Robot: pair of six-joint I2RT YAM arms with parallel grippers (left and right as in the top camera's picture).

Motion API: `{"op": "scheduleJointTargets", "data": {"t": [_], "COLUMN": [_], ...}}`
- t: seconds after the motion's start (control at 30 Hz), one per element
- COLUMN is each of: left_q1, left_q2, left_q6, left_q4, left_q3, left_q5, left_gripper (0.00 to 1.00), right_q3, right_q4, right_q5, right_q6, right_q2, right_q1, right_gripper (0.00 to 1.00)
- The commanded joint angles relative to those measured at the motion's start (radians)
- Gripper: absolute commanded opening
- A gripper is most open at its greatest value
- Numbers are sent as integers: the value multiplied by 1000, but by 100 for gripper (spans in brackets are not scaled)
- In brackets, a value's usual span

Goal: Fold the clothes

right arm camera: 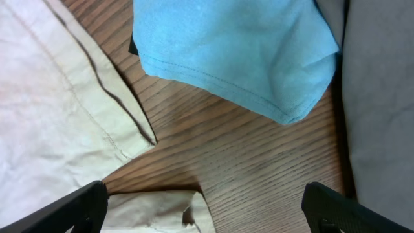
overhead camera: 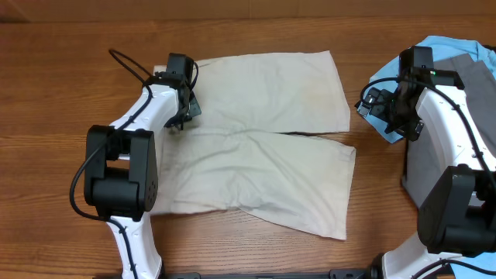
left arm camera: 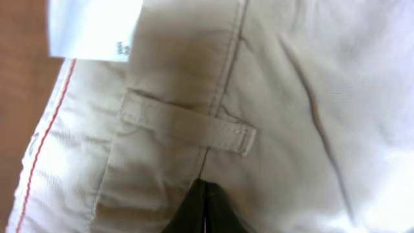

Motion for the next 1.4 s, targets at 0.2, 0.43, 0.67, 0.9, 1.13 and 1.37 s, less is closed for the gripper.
{"op": "scheduleJointTargets", "data": {"t": [0.2, 0.43, 0.67, 0.9, 1.13, 1.37], "left_q1": [4, 0, -2, -3, 5, 49], "left_q2": [207, 43, -225, -278, -277, -277], "left_q6": [96, 200, 198, 199, 201, 200], "left_q4": [265, 54, -323, -724, -734, -698], "left_q3": [-28, 136, 246, 226, 93, 83], "left_q5": [55, 55, 291, 307, 230, 204], "left_gripper": [6, 30, 37, 55, 66, 83], "right_q3": [16, 16, 16, 16, 16, 16], "right_q4": [3, 3, 3, 3, 3, 3], "right_q5": [-2, -2, -2, -2, -2, -2], "right_q6": [-4, -4, -4, -4, -4, -4], "right_q2": [-9, -9, -9, -9, -9, -9], "right_q1": [-3, -3, -3, -3, -3, -3], "right_gripper": [100, 100, 100, 100, 100, 100]}}
